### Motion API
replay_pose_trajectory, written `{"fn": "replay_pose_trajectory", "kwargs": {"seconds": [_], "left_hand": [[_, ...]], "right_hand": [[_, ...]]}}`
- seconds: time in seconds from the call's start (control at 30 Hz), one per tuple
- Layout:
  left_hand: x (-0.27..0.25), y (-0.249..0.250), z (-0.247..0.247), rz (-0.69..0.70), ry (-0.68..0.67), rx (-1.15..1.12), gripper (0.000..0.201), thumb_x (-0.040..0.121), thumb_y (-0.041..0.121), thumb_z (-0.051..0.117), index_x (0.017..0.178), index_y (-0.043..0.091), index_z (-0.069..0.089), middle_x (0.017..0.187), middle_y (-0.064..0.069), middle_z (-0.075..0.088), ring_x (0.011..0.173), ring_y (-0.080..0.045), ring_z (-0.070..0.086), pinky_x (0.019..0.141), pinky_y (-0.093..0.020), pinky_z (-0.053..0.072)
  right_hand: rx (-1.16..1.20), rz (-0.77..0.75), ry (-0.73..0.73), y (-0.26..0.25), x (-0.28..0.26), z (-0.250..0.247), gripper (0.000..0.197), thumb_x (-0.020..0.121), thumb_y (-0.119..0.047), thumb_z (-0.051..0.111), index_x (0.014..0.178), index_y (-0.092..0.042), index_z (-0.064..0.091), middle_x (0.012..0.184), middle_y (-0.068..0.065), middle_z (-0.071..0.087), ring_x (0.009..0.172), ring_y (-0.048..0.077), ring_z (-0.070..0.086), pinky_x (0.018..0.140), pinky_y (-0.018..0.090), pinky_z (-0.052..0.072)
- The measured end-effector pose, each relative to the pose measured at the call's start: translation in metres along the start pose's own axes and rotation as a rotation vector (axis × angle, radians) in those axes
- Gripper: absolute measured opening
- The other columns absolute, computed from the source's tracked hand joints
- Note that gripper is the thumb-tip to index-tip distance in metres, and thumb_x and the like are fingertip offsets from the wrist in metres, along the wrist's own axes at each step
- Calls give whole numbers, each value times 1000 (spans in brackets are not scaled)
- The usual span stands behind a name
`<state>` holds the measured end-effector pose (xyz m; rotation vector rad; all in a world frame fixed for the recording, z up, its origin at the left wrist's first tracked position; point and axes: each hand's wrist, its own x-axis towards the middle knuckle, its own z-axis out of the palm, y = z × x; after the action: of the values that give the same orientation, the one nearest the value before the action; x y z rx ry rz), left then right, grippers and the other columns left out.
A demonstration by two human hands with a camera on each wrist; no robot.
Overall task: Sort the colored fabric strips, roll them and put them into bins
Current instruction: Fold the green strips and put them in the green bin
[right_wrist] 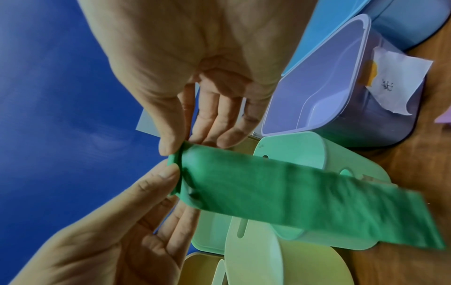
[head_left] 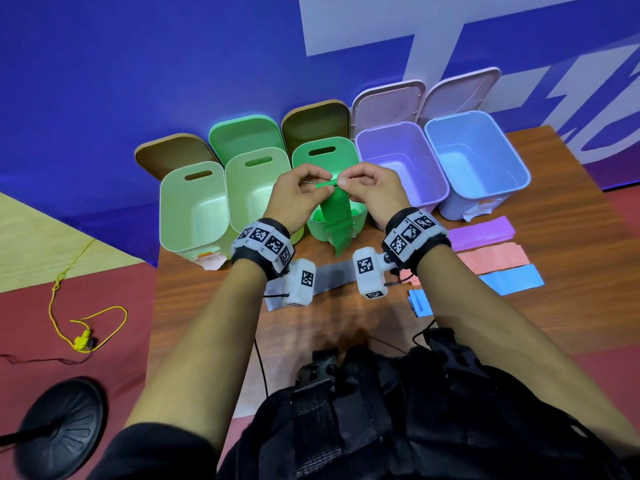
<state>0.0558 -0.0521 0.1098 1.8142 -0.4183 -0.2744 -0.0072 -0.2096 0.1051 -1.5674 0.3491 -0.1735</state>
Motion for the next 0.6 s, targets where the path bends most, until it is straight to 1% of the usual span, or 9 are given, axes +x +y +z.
{"fn": "replay_pose_trajectory", "kwargs": {"seconds": [0.1,0.17,0.23,0.3,0.37,0.47,0.53,0.6], "left_hand": [[0,0,2,-4,2,-10,18,82,3,75,90,17,68,93,-2,69,75,-7,60,77,-20,51],[-1,1,2,-4,-5,-22,19,81,2,76,90,17,68,92,-3,69,75,-7,61,78,-22,53],[-1,1,2,-15,-6,-35,18,81,2,77,91,15,69,90,-2,69,75,-9,62,79,-23,54],[-2,2,2,-24,-9,-43,16,82,4,77,91,15,70,88,-1,70,77,-15,64,79,-25,56],[-3,4,2,-24,-15,-50,16,83,3,76,91,15,70,88,-2,71,79,-16,68,79,-25,57],[-3,5,2,-24,-6,-63,17,83,1,74,90,15,69,88,-2,71,79,-10,69,76,-19,54],[-2,4,1,-26,8,-57,18,82,2,76,89,17,70,88,-2,71,80,-12,68,77,-20,54],[-1,3,0,-27,16,-43,18,81,3,76,89,19,71,89,-1,71,78,-11,66,77,-20,53]], "right_hand": [[13,0,-1,1,0,0,7,87,-9,73,95,-9,71,81,5,67,76,11,60,76,25,51],[20,3,2,2,0,0,10,87,-8,73,97,-8,71,80,6,66,73,9,59,73,22,50],[27,3,9,2,1,-1,12,86,-6,73,98,-7,72,78,4,66,70,6,60,71,19,50],[32,3,11,3,1,-1,14,85,-4,73,98,-8,73,78,3,67,72,6,62,71,18,50],[41,5,8,3,1,-1,15,84,-4,74,99,-9,73,81,3,68,77,7,64,73,18,50],[64,34,17,3,1,-1,15,85,-10,75,99,-13,72,87,4,72,84,11,67,79,23,56],[97,55,45,4,1,0,7,88,-14,73,95,-15,71,84,2,72,84,14,67,83,29,57],[114,51,52,3,0,1,2,92,-12,68,91,-13,68,78,3,68,80,15,65,82,30,58]]}}
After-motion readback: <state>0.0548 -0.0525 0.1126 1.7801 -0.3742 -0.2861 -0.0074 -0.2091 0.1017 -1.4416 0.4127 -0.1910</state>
